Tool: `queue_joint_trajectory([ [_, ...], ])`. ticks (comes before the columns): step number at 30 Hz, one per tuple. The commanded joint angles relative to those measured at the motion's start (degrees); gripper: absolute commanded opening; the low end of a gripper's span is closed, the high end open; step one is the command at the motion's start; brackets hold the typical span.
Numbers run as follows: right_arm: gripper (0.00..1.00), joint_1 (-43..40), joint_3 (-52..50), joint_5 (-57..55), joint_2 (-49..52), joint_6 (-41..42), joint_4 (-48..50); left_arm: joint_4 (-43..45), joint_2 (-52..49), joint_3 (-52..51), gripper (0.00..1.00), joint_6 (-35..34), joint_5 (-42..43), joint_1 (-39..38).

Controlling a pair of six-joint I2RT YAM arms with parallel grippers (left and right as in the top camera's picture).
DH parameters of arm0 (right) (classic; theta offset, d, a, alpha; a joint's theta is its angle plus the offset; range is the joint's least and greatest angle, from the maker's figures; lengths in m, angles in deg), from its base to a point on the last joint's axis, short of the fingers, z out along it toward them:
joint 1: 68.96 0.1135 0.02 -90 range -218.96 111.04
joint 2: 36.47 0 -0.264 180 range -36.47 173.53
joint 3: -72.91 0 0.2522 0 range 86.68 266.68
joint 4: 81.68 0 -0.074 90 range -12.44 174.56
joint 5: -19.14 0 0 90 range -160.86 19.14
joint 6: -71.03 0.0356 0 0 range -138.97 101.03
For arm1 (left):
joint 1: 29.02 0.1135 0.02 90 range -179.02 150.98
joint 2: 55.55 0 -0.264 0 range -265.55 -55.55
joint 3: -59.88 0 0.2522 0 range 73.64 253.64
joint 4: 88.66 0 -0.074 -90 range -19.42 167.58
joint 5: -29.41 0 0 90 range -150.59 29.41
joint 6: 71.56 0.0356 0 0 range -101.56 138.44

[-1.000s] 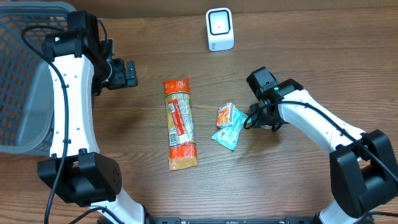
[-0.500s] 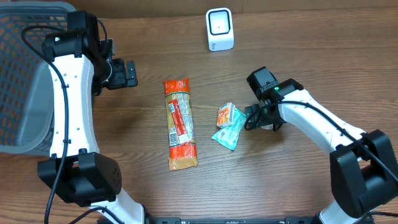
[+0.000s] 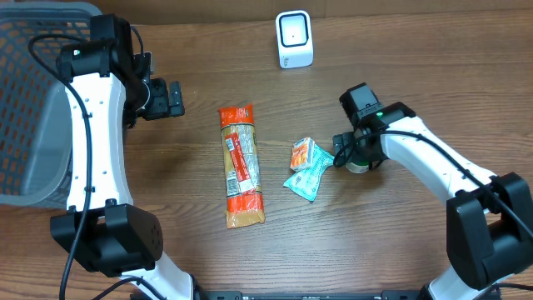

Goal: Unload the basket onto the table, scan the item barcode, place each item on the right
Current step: 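Lower the right gripper around the jar and close on it, then hold the jar in the right gripper above the table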

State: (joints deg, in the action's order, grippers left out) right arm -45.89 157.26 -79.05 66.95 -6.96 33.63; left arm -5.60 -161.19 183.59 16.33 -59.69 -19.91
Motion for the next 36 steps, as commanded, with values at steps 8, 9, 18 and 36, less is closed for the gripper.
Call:
queue_joint_trajectory([
  [8,0.85,-0.66,-0.50,4.26,-0.37,0.33,-0.15,-0.11,1.42,1.07,1.00,0.85,0.39,-0.13],
  [9,0.84,-0.66,-0.59,4.26,-0.37,0.33,-0.13,-0.11,1.42,1.07,1.00,0.87,0.39,-0.13],
  [18,0.82,-0.66,-3.96,4.24,-0.37,0.31,4.37,-0.11,1.42,1.07,1.00,0.85,0.39,-0.13],
  [36,0.88,-0.66,-6.60,2.86,-0.37,-0.11,9.11,-0.11,1.42,1.07,1.00,0.85,0.39,-0.13],
])
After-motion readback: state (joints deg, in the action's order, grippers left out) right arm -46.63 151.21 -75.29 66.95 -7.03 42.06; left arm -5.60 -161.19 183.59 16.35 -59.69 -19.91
